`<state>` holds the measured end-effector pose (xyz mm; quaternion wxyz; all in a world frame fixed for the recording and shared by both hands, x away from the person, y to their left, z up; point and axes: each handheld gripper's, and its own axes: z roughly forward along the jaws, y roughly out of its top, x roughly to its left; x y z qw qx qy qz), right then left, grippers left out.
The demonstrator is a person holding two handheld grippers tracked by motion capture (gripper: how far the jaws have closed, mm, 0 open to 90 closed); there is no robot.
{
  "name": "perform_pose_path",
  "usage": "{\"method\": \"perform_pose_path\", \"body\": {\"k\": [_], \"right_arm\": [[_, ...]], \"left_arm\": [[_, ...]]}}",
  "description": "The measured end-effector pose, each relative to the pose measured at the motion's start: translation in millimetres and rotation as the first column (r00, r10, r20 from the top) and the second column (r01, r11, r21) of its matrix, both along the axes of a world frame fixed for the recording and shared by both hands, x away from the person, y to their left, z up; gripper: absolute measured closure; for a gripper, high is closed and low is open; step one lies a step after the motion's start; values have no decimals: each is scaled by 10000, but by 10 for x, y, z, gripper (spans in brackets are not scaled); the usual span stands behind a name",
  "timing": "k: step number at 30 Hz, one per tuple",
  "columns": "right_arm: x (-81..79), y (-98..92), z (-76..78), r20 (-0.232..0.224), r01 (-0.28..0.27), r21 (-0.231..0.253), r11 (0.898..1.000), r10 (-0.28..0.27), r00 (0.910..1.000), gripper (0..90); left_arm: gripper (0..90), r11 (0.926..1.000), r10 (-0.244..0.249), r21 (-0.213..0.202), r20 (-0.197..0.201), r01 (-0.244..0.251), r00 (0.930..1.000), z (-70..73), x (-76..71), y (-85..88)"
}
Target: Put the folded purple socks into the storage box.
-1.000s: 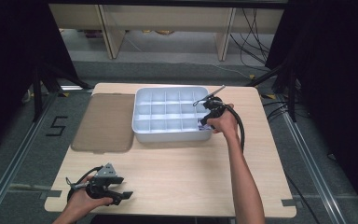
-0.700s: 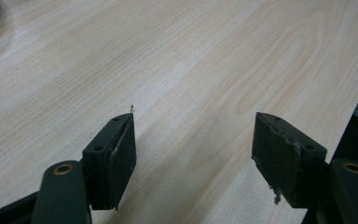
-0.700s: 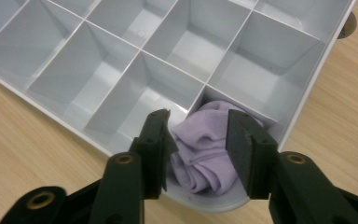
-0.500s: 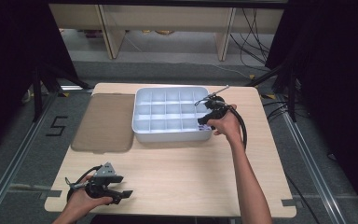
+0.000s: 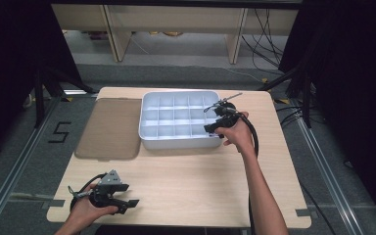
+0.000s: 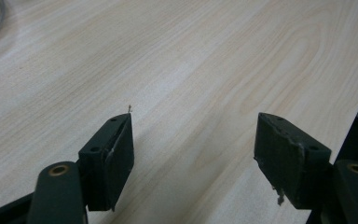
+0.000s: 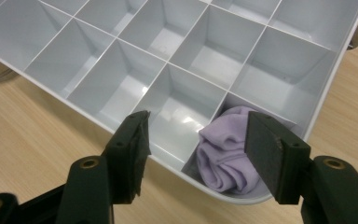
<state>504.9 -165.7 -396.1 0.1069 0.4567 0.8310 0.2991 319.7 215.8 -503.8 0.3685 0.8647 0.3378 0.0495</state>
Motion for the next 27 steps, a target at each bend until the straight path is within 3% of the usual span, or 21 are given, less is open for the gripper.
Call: {"method": "perform_pose_path", "body": {"k": [5,11,18,27], "right_arm": [[-68,35,19,14,6,176,9998,-6,10000,398],[-113,49,-3,418,-207,244,9995,197,9989,386],[-205,73,-9,334,-280,394,9988,267,9991,370],[-327,133,-1,552,-443,555,9975,412,9976,347]], "left_arm": [[283,10000,57,-15,26,-57,10000,-7,4,-2],[281,10000,-21,28,-11,21,10000,-1,1,0],[281,10000,14,45,-7,-14,10000,2,3,3],[281,9999,153,-70,-102,-154,9998,-6,-1,0]]}}
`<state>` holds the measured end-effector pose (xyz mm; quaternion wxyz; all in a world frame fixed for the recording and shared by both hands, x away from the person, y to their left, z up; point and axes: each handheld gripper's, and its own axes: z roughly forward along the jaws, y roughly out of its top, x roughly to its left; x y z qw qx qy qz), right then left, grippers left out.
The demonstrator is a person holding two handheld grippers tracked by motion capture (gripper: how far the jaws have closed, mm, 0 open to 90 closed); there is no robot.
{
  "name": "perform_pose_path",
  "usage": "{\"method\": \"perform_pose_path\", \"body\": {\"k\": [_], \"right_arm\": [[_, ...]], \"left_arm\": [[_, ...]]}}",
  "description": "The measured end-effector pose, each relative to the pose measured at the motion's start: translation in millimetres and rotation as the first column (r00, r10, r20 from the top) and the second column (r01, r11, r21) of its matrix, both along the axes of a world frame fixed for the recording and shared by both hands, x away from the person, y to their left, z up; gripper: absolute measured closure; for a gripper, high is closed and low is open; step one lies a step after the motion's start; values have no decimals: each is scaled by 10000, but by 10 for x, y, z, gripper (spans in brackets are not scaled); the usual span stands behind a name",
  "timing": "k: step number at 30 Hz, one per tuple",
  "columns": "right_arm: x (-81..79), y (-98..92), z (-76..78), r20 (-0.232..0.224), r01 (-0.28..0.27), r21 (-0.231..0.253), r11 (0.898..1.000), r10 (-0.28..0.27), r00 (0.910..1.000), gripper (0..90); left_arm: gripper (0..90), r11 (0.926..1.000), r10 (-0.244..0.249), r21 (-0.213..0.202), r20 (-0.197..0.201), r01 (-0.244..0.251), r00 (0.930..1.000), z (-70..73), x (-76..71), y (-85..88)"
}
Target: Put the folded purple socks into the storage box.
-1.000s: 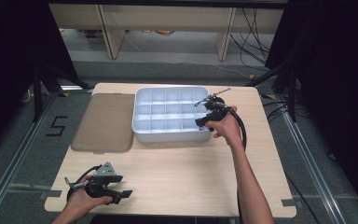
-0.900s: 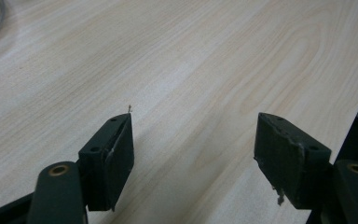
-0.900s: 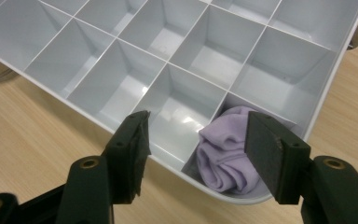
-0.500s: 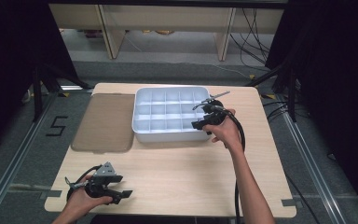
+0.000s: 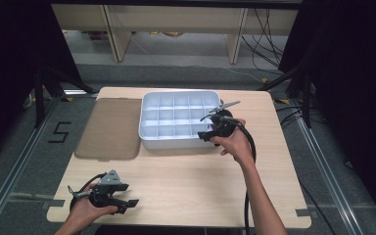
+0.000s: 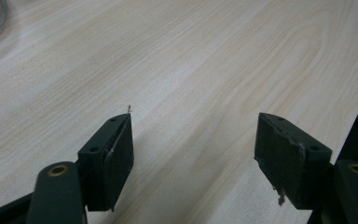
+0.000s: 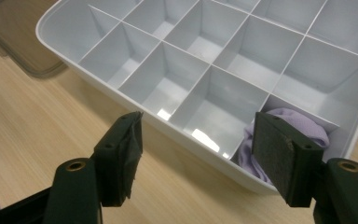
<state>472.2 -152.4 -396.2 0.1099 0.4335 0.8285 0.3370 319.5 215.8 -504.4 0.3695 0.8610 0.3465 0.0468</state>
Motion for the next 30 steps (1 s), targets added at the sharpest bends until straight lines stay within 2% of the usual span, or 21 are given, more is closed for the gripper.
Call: {"method": "perform_pose_path", "body": {"k": [2,3,5,6,7,8,13,16,17,18,20,21,23,26,27,28,30], "right_arm": [[-29,20,7,16,3,37,10000,-3,10000,340],[-47,27,10,54,-93,47,9999,92,9999,337],[-79,50,6,87,-149,122,9998,148,9999,334],[-90,56,2,164,-227,155,9996,225,9996,333],[-98,63,-15,489,-410,147,9991,402,9980,333],[-117,66,-14,517,-485,35,9988,482,9975,332],[-215,116,-50,669,-515,211,9985,499,9965,328],[-269,145,-90,731,-688,356,9970,660,9951,328],[-276,145,-90,694,-880,262,9958,860,9939,328],[-283,157,-107,792,-977,348,9946,947,9924,328],[-300,172,-113,823,-1084,213,9939,1063,9909,328],[-315,191,-120,804,-999,437,9940,962,9921,327],[-347,198,-154,1029,-1118,373,9930,1075,9889,322],[-400,189,-169,606,-979,560,9936,945,9937,321],[-406,189,-196,791,-953,671,9932,900,9928,321],[-426,183,-192,648,-865,698,9938,820,9945,321],[-444,179,-211,801,-834,835,9930,767,9938,319]], "left_arm": [[281,9999,82,92,89,-82,9999,-4,3,0],[281,10000,-57,27,2,57,10000,4,1,6],[281,9999,-123,66,136,122,9998,7,4,9],[281,9999,-127,73,140,126,9998,8,3,8],[281,10000,-26,-40,137,26,9999,3,-1,0],[280,10000,-36,-29,134,37,9999,4,0,0],[280,9999,-107,65,140,106,9998,7,4,9],[281,9999,-134,90,147,133,9998,6,6,13],[280,10000,-28,-34,110,28,9999,0,3,5],[281,9998,-138,113,142,136,9998,3,9,17],[280,9999,-112,99,158,110,9998,6,9,17],[280,9999,-113,95,180,111,9998,10,8,18],[281,10000,-17,-23,186,17,9998,6,3,7],[281,9999,-106,8,211,106,9997,6,4,11],[280,9999,10,-123,193,-8,9998,1,-1,4],[281,10000,-85,-33,214,85,9997,4,5,14],[280,9999,-115,123,291,111,9995,7,17,30]]}}
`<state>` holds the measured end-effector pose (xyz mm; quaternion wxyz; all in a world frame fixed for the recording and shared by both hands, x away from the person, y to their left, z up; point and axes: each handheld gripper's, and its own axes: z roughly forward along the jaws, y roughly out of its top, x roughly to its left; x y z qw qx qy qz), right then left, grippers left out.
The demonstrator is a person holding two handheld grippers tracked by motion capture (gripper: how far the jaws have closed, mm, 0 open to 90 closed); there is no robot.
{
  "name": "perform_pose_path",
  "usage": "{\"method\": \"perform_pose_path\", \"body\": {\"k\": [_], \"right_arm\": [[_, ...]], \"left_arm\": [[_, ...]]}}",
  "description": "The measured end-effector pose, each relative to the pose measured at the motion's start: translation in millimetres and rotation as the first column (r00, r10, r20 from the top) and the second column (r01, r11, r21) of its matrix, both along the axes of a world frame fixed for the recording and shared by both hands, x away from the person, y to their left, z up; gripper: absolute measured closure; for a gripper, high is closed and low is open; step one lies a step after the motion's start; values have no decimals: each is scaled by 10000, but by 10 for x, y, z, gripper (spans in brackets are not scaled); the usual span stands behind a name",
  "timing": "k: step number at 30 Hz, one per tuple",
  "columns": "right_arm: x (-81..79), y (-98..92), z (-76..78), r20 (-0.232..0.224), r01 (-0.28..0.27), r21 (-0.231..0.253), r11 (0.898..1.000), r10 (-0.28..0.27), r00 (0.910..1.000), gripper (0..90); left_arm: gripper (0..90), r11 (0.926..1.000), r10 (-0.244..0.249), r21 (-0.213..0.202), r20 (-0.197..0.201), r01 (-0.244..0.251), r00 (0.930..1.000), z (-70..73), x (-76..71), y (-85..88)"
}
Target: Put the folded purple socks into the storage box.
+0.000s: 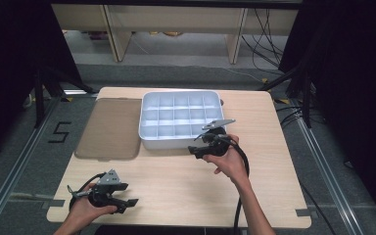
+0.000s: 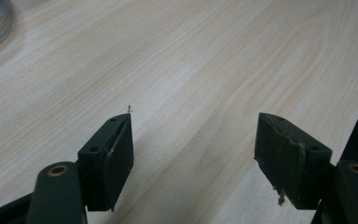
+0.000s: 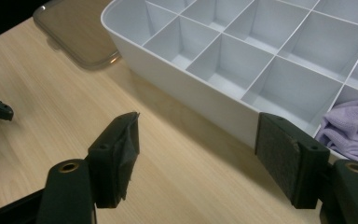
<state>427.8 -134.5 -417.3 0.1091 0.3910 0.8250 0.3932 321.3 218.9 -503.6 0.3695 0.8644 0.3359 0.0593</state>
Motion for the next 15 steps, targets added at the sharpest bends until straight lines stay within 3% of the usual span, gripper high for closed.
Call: {"method": "perform_pose_path", "body": {"k": [3,4,6,8,11,12,13,15], "right_arm": [[-21,-25,10,164,-249,-61,9997,250,9996,311],[-42,-8,-6,275,-83,183,9998,78,9996,307],[-53,-20,-6,322,-213,-1,9998,213,9993,301],[-80,-23,-17,177,-187,4,9998,187,9997,295],[-113,-12,-43,21,-159,-52,9999,159,9999,282],[-110,-9,-69,343,-242,-168,9996,247,9991,277],[-129,-2,-63,141,-232,-43,9997,233,9996,277],[-150,15,-91,214,-384,-120,9992,386,9990,277]], "left_arm": [[281,9996,169,-211,-90,-171,9998,0,-12,-9],[281,9997,166,-198,-91,-168,9998,-1,-12,-8],[280,9997,152,-164,-68,-153,9999,-7,-13,-8],[280,10000,16,2,39,-16,10000,-4,-6,1],[280,9998,70,-162,13,-70,10000,-2,-11,-4],[279,9999,29,-98,-47,-29,10000,2,-12,3],[279,9998,103,-170,-62,-104,9999,-1,-14,-2],[279,9998,87,-160,-49,-88,9999,1,-13,-1]]}}
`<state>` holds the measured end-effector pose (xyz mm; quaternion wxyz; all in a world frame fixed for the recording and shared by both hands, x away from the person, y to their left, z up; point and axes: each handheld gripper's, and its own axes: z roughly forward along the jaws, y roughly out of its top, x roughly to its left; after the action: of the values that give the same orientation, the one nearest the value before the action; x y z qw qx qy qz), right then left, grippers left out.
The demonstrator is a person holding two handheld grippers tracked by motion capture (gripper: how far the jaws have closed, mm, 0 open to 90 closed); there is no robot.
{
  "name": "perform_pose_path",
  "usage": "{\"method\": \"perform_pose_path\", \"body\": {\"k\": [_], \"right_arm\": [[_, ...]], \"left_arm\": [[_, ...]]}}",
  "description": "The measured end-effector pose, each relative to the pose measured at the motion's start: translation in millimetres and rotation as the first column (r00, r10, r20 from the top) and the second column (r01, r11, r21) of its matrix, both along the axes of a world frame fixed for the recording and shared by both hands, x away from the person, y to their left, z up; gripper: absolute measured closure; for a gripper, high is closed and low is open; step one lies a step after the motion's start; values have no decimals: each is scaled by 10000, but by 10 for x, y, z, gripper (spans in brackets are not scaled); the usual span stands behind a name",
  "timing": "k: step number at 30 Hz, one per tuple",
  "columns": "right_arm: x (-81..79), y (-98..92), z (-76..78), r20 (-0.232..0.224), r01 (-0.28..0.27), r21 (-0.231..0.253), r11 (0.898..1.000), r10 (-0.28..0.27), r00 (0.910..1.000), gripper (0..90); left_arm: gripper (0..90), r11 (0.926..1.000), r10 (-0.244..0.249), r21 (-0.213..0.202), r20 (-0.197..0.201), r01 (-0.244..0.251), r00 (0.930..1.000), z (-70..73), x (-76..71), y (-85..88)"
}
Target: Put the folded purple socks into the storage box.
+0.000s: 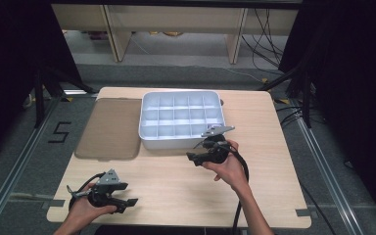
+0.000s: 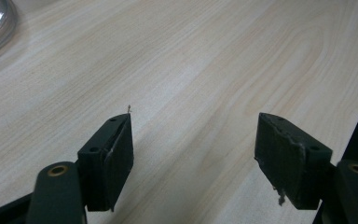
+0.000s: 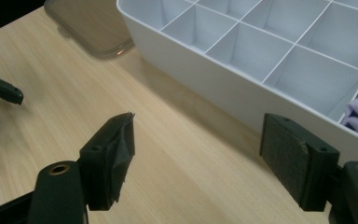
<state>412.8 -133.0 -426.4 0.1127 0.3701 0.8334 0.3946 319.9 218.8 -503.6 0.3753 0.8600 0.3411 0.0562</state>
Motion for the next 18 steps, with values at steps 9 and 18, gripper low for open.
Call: {"method": "perform_pose_path", "body": {"k": [9,18], "right_arm": [[-99,85,-22,-12,-181,-101,9998,180,9998,269],[-187,98,-65,-89,-319,-19,9995,319,9995,269]], "left_arm": [[279,9997,19,-227,114,-16,9999,3,-11,-17],[279,9999,-145,92,187,143,9997,14,-2,1]]}}
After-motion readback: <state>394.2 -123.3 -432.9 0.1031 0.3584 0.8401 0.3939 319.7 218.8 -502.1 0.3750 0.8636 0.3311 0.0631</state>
